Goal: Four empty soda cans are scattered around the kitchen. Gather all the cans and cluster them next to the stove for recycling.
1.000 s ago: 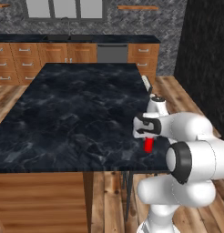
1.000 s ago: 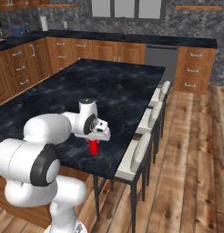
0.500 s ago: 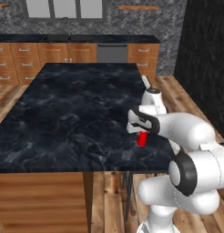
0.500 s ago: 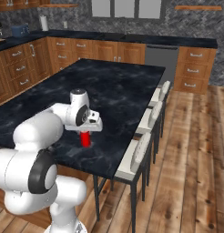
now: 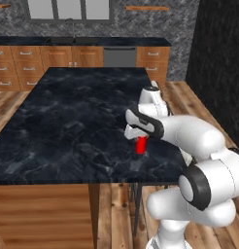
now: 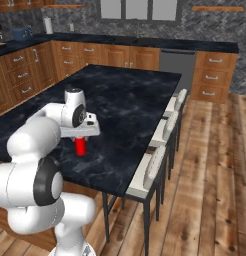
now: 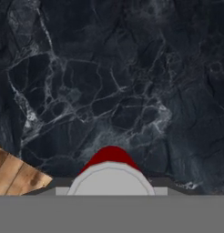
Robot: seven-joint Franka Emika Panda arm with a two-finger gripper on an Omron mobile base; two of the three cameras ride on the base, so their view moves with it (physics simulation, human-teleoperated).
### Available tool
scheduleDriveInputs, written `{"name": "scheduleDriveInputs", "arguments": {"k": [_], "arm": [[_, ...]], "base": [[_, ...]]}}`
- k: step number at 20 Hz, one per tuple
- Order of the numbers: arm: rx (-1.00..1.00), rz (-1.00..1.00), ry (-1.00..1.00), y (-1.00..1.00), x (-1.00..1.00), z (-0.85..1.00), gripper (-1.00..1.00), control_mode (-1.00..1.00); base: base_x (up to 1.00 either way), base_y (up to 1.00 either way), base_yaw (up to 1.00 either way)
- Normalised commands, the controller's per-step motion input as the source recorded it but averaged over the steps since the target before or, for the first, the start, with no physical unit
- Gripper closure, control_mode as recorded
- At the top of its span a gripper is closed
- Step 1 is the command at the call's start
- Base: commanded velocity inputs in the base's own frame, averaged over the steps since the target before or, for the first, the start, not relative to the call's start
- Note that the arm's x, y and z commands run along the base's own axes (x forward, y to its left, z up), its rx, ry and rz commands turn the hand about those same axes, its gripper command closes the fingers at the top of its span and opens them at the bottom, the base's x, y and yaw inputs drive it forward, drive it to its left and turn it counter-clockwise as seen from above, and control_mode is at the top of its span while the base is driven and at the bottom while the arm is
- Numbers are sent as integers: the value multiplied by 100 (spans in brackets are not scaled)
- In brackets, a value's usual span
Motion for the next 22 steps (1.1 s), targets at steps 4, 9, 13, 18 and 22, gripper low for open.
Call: {"name": "scheduleDriveInputs", "arguments": {"k": [4, 9, 13, 18, 22], "arm": [[0, 8, 5, 41, -1, 26, 100, -100], [0, 6, 1, 22, 0, 24, 100, -100], [0, 4, 0, 4, -3, 17, 100, -100], [0, 2, -1, -2, -10, 5, 100, -100], [-3, 0, -9, -6, -16, 0, 100, -100]], "base": [[0, 0, 0], [0, 0, 0], [0, 0, 0], [0, 0, 0], [0, 0, 0]]}}
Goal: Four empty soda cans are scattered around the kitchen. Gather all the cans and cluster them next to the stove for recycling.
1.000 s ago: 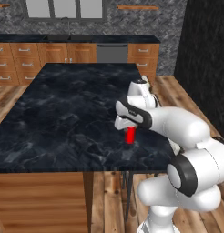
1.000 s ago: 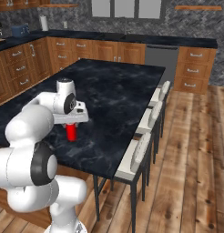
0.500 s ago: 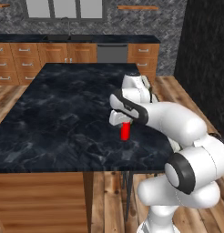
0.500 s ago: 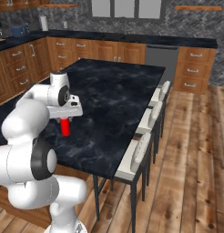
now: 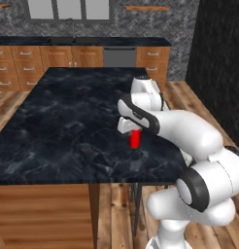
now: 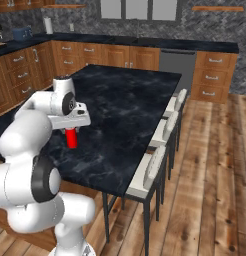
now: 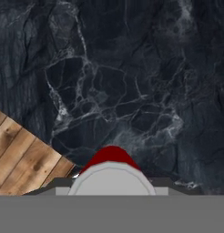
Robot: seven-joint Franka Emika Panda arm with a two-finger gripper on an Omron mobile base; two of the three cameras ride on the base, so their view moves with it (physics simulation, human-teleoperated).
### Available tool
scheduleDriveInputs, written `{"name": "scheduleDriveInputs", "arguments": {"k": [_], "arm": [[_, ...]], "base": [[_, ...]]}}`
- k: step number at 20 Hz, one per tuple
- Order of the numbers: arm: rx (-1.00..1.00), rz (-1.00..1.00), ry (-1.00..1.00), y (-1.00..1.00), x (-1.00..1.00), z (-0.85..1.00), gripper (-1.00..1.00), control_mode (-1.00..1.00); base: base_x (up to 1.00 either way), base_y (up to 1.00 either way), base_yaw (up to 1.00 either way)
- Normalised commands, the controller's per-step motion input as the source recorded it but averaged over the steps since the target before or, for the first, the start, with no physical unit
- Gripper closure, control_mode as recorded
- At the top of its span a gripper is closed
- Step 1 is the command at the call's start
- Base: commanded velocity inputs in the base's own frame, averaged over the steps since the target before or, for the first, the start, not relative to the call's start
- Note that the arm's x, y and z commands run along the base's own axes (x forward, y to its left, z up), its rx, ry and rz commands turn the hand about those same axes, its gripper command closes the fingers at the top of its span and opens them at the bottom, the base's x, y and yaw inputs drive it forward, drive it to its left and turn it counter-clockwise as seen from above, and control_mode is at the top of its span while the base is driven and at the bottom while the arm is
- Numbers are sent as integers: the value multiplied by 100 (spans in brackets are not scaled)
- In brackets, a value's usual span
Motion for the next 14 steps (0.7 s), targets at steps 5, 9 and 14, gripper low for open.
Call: {"name": "scheduleDriveInputs", "arguments": {"k": [5, 9, 14], "arm": [[-3, -1, -11, -10, -19, -1, 100, -100], [0, -2, -4, -11, -16, 2, 100, -100], [0, -5, 0, -6, -5, 15, 100, -100]], "base": [[0, 0, 0], [0, 0, 0], [0, 0, 0]]}}
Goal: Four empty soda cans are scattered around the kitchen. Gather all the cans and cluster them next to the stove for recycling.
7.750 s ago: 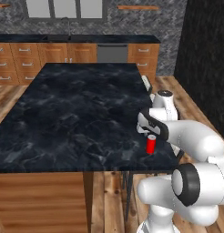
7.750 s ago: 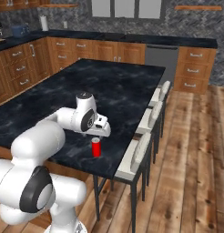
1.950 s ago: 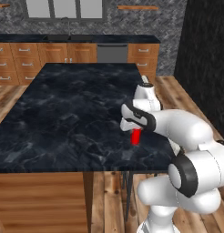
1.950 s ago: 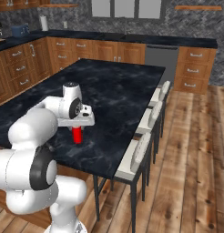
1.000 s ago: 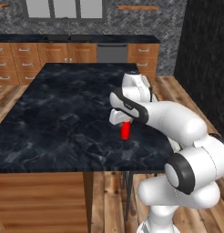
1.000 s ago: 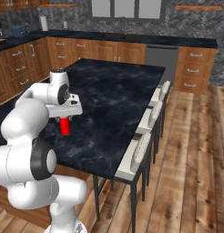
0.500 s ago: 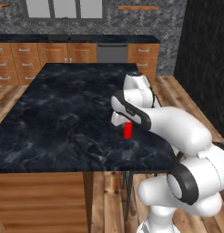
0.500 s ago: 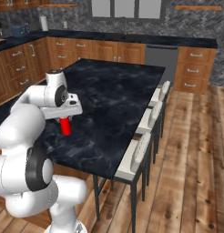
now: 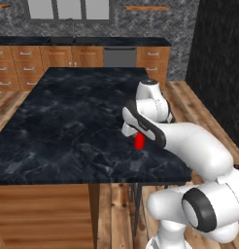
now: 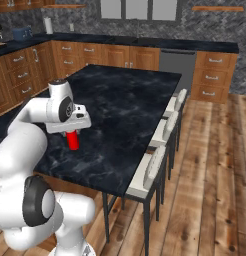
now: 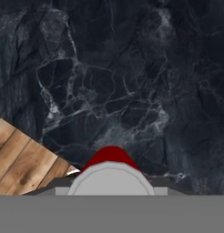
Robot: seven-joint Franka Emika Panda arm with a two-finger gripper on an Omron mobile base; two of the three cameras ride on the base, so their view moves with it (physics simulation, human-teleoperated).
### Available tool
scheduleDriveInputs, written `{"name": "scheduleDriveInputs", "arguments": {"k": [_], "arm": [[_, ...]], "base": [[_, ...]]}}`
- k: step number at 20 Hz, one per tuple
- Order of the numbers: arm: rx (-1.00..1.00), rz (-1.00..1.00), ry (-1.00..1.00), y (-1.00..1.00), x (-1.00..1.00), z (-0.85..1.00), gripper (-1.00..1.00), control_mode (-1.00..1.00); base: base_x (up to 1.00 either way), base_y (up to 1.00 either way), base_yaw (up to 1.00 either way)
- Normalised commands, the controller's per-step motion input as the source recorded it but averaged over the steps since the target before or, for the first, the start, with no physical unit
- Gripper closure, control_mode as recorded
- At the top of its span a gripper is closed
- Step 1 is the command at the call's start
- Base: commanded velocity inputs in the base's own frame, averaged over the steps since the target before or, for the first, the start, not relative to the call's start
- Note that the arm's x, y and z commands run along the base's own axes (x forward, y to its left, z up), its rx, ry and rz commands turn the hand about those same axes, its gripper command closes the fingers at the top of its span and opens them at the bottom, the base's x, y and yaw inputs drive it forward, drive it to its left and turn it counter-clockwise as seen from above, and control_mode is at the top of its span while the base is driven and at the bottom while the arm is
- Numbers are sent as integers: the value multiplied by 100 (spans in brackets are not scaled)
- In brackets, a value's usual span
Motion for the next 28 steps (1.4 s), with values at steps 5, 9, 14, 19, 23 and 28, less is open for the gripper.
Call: {"name": "scheduleDriveInputs", "arguments": {"k": [5, 9, 14, 19, 23, 28], "arm": [[2, -8, 0, 0, -8, 19, 100, -100], [6, -11, 0, 0, -3, 17, 100, -100], [4, -11, 0, 0, -5, 8, 100, -100], [0, -9, 0, 0, -9, 0, 100, -100], [0, -5, 0, 0, -12, 0, 100, -100], [0, -1, 0, -4, -7, 0, 100, -100]], "base": [[0, 0, 0], [0, 0, 0], [0, 0, 0], [0, 0, 0], [0, 0, 0], [0, 0, 0]]}}
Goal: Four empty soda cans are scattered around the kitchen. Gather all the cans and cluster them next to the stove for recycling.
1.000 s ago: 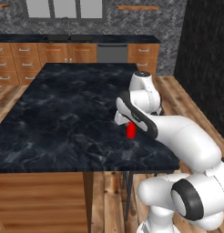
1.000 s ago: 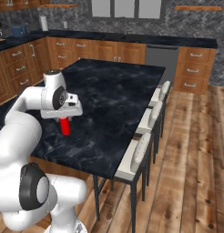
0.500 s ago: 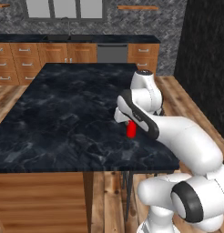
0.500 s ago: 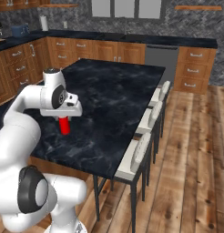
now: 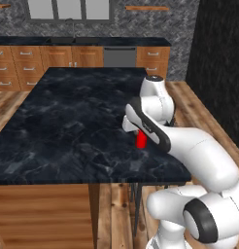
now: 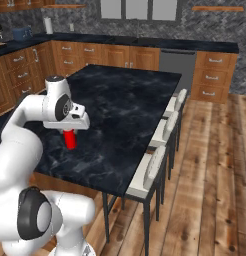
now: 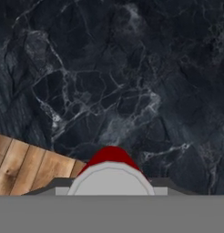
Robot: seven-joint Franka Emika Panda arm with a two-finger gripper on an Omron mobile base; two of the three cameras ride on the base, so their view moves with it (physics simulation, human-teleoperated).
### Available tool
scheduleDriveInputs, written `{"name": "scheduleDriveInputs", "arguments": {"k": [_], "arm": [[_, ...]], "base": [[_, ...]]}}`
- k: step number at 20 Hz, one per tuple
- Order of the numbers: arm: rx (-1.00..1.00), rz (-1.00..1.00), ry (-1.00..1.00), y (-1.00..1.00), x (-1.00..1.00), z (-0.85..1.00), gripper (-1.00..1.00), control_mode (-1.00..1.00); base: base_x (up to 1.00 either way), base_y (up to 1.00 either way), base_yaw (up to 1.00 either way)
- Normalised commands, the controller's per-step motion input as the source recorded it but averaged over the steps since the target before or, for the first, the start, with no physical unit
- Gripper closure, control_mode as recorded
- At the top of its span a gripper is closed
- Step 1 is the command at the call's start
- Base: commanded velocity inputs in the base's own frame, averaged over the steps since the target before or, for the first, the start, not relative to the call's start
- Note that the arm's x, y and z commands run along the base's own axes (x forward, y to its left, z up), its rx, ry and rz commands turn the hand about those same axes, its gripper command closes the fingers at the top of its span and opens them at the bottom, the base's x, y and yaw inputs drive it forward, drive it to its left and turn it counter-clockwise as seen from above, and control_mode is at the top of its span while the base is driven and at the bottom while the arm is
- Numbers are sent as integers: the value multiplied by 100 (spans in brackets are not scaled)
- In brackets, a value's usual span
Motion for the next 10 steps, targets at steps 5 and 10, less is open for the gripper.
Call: {"name": "scheduleDriveInputs", "arguments": {"k": [5, 10], "arm": [[0, 0, 0, -4, -14, 0, 100, -100], [0, 0, 0, -8, -19, 0, 100, -100]], "base": [[0, 0, 0], [0, 0, 0]]}}
